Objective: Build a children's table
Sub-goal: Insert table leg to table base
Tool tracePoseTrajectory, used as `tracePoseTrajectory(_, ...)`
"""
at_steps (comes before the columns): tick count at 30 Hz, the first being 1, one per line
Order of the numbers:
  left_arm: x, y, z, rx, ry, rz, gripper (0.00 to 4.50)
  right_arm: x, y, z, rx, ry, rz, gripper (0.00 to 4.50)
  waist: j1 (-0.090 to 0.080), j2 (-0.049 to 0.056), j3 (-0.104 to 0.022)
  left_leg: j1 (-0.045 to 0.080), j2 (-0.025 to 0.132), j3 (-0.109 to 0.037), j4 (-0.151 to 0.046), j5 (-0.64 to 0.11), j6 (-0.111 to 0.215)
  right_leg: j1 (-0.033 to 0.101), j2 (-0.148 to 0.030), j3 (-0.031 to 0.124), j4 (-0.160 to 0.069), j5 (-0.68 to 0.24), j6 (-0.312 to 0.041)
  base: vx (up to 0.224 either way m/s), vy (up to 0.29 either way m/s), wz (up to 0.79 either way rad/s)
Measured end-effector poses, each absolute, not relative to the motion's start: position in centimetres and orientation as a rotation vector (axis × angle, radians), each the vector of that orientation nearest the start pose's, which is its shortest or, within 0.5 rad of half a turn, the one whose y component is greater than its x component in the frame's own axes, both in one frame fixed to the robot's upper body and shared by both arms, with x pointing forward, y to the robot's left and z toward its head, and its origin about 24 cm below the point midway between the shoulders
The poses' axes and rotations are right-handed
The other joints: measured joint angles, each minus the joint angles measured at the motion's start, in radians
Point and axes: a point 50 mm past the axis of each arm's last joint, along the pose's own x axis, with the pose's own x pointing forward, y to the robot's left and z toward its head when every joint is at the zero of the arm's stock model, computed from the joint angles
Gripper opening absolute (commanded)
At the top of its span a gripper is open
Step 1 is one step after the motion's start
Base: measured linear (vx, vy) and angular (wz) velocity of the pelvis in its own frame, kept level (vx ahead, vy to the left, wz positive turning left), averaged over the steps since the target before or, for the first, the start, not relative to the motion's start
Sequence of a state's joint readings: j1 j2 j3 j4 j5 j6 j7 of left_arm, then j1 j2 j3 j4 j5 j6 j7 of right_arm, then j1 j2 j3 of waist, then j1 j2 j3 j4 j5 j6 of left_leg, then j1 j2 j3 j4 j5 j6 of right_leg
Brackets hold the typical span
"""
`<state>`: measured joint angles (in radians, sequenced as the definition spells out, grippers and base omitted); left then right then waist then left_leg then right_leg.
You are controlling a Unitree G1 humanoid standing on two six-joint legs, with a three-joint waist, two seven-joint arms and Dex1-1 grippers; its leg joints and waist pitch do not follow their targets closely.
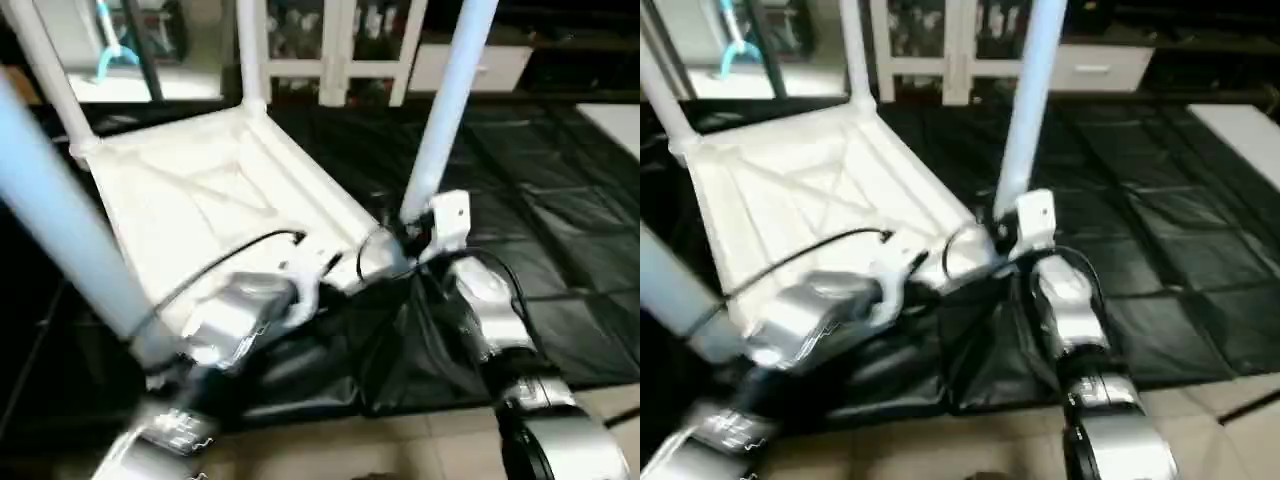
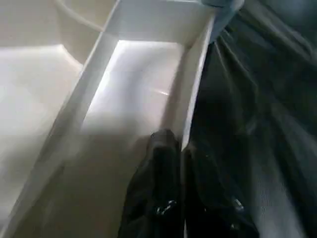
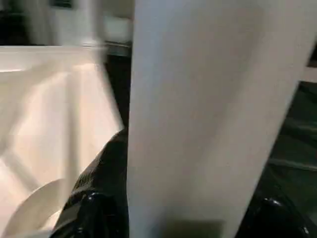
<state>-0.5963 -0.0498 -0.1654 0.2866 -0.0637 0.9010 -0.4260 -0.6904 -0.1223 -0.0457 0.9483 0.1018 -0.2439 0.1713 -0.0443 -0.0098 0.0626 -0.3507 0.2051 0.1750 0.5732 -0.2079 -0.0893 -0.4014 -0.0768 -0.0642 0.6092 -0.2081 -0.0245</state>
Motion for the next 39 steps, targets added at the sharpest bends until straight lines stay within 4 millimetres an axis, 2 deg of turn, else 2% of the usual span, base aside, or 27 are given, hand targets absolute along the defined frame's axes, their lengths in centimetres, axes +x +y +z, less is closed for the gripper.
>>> tracePoseTrajectory(2, 31.6, 3.1, 6.6, -0.025, 0.641, -0.696, 0.00, 36.9, -14.2, 5.9, -0.038, 0.028, 0.159, 1.91, 0.002, 0.004, -0.001, -0.003, -0.001, 0.002, 0.001, 0.000, 0.011, -0.001, -0.001, 0.002, -0.001, -0.001, 0.002, 0.000, 0.000, 0.00)
tracePoseTrajectory(5, 31.8, 2.9, 6.8, -0.028, 0.636, -0.676, 0.00, 37.2, -13.8, 6.1, -0.030, 0.021, 0.116, 1.89, 0.001, 0.005, -0.001, -0.008, 0.000, 0.003, 0.003, -0.001, 0.013, -0.005, -0.001, 0.001, -0.001, -0.002, 0.003, 0.000, 0.000, 0.00)
tracePoseTrajectory(11, 32.0, 3.9, 6.8, -0.021, 0.635, -0.665, 0.00, 37.3, -13.5, 6.2, 0.010, 0.019, 0.153, 1.89, -0.004, 0.003, 0.001, -0.008, 0.002, 0.005, 0.004, -0.001, 0.012, -0.006, 0.000, 0.000, 0.001, -0.002, 0.003, 0.000, 0.000, 0.00)
tracePoseTrajectory(15, 31.6, 5.2, 6.9, 0.029, 0.617, -0.695, 0.00, 37.1, -13.0, 6.2, 0.033, 0.002, 0.244, 1.89, -0.013, 0.004, 0.002, -0.007, 0.003, 0.004, 0.002, -0.001, 0.012, -0.007, 0.002, 0.000, 0.002, -0.002, 0.004, 0.000, 0.000, 0.00)
tracePoseTrajectory(19, 31.2, 6.8, 7.0, 0.099, 0.589, -0.751, 0.00, 36.7, -12.5, 6.5, 0.052, -0.041, 0.349, 1.89, -0.022, 0.000, 0.005, -0.007, 0.005, -0.001, 0.002, -0.001, 0.012, -0.008, 0.008, 0.000, 0.002, -0.003, 0.004, 0.000, 0.000, 0.00)
tracePoseTrajectory(24, 30.9, 8.4, 7.2, 0.166, 0.563, -0.807, 0.00, 36.3, -13.2, 6.9, 0.083, -0.058, 0.519, 1.89, -0.025, 0.000, 0.010, -0.008, 0.006, -0.001, 0.003, -0.001, 0.012, -0.008, 0.010, 0.001, 0.002, -0.002, 0.004, 0.000, 0.000, 0.00)
tracePoseTrajectory(25, 30.9, 8.5, 7.2, 0.166, 0.563, -0.815, 0.00, 36.1, -13.5, 6.9, 0.079, -0.059, 0.549, 2.44, -0.023, 0.000, 0.010, -0.009, 0.006, -0.001, 0.003, -0.001, 0.012, -0.009, 0.010, 0.001, 0.002, -0.002, 0.003, 0.000, 0.000, 0.00)
tracePoseTrajectory(28, 30.9, 9.2, 7.4, 0.189, 0.550, -0.819, 0.00, 35.7, -13.9, 6.9, 0.106, -0.069, 0.635, 2.69, -0.022, 0.002, 0.013, -0.009, 0.006, -0.001, 0.003, 0.000, 0.013, -0.010, 0.010, 0.001, 0.004, -0.002, 0.003, 0.000, 0.000, 0.00)
tracePoseTrajectory(31, 31.1, 9.8, 7.7, 0.210, 0.529, -0.817, 0.00, 35.4, -14.3, 7.2, 0.116, -0.076, 0.695, 3.02, -0.022, 0.003, 0.015, -0.017, 0.010, -0.001, 0.010, 0.000, 0.013, -0.018, 0.012, 0.002, 0.009, -0.001, 0.002, 0.000, 0.000, 0.00)
tracePoseTrajectory(33, 31.1, 9.8, 7.7, 0.214, 0.524, -0.817, 0.00, 35.4, -14.4, 7.3, 0.116, -0.079, 0.710, 3.15, -0.021, 0.005, 0.017, -0.018, 0.011, -0.001, 0.013, 0.000, 0.013, -0.018, 0.013, 0.002, 0.010, -0.001, 0.002, 0.000, 0.000, 0.00)
tracePoseTrajectory(37, 31.0, 10.3, 7.9, 0.243, 0.510, -0.840, 0.00, 34.8, -16.0, 8.0, 0.130, -0.085, 0.787, 3.15, -0.010, 0.005, 0.022, -0.018, 0.014, -0.001, 0.015, 0.000, 0.013, -0.020, 0.016, 0.002, 0.015, -0.002, 0.000, 0.000, 0.000, 0.00)
tracePoseTrajectory(39, 31.1, 10.8, 8.0, 0.265, 0.499, -0.830, 0.00, 34.6, -16.2, 8.7, 0.122, -0.112, 0.841, 3.15, -0.012, 0.003, 0.023, -0.018, 0.016, 0.000, 0.018, 0.000, 0.013, -0.023, 0.017, 0.003, 0.019, -0.002, -0.001, 0.000, 0.000, 0.00)
